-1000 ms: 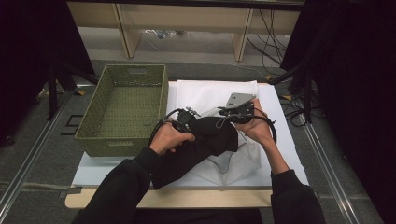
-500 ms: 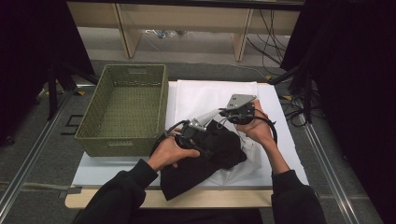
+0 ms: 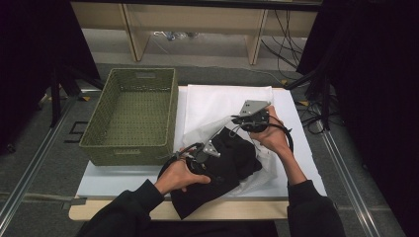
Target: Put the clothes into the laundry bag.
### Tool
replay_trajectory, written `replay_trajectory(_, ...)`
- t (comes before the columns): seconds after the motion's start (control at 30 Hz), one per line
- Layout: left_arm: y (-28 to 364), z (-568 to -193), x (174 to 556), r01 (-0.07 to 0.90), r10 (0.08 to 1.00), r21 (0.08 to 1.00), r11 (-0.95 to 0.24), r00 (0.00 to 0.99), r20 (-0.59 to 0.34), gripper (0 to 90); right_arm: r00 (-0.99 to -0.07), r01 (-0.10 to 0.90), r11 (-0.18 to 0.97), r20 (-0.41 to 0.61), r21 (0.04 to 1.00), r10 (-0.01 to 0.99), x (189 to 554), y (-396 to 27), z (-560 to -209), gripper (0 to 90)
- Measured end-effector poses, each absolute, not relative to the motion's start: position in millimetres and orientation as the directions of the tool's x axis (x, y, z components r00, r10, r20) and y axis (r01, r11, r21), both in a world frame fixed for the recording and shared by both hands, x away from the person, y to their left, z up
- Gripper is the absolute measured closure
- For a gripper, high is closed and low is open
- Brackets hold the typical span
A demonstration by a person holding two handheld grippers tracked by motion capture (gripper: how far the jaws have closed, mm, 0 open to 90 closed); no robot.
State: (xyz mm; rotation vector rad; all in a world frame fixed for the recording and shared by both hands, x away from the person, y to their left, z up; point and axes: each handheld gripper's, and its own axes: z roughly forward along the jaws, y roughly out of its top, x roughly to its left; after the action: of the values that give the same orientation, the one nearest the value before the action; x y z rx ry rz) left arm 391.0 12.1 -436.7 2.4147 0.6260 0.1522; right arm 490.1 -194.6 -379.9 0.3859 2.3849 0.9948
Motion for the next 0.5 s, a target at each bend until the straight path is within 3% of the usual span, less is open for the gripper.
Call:
replay_trajectory(0.03,10.1,-439.9,392.1,0.408,0.487,0.611,-0.679,0.872,-0.041,19.2,-0.822,0.056,0.689,-0.359,0.723,0.443,490.7,-194.7,-380.2,89.4)
replay_trajectory(0.1,10.2,-438.6,393.8,0.396,0.475,0.593,-0.702,0.879,-0.024,38.8,-0.821,0.072,0.688,-0.349,0.722,0.452,489.8,-195.0,-381.1,89.3)
replay_trajectory(0.17,12.1,-436.7,395.9,0.432,0.502,0.601,-0.673,0.863,-0.058,65.9,-0.821,0.069,0.688,-0.351,0.723,0.451,490.0,-195.1,-381.0,89.3)
replay_trajectory(0.2,12.1,-436.6,396.0,0.429,0.506,0.606,-0.670,0.861,-0.050,71.4,-0.820,0.068,0.687,-0.352,0.723,0.452,490.0,-195.0,-380.9,89.3)
replay_trajectory(0.5,24.6,-406.8,411.0,0.503,0.562,0.665,-0.551,0.813,-0.149,75.1,-0.820,0.050,0.678,-0.358,0.733,0.447,486.7,-197.2,-371.9,89.4)
